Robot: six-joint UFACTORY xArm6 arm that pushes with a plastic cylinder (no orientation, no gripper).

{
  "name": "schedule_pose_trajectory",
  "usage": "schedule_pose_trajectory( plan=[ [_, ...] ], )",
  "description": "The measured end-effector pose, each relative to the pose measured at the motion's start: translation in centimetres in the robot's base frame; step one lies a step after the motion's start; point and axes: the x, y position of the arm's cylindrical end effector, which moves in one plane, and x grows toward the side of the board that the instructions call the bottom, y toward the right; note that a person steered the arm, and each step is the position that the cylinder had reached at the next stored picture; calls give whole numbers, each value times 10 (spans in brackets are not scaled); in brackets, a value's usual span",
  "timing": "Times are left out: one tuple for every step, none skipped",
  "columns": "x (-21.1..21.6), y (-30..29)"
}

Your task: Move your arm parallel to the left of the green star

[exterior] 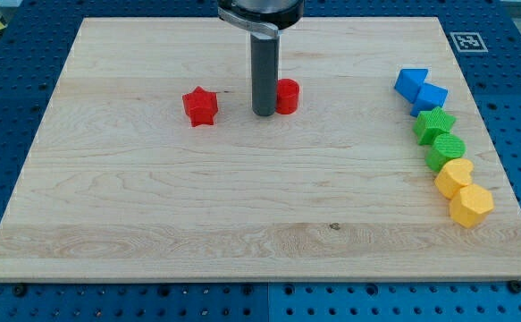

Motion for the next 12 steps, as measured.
schedule_pose_trajectory(
  plan=[
    [-4, 5],
    [-7, 27],
    [-7, 50],
    [-10, 60],
    [-10, 61],
    [-15, 61],
    [-27, 61],
    [-27, 61],
    [-32, 61],
    [-50, 66],
    [-58, 75],
    [-75, 76]
  ],
)
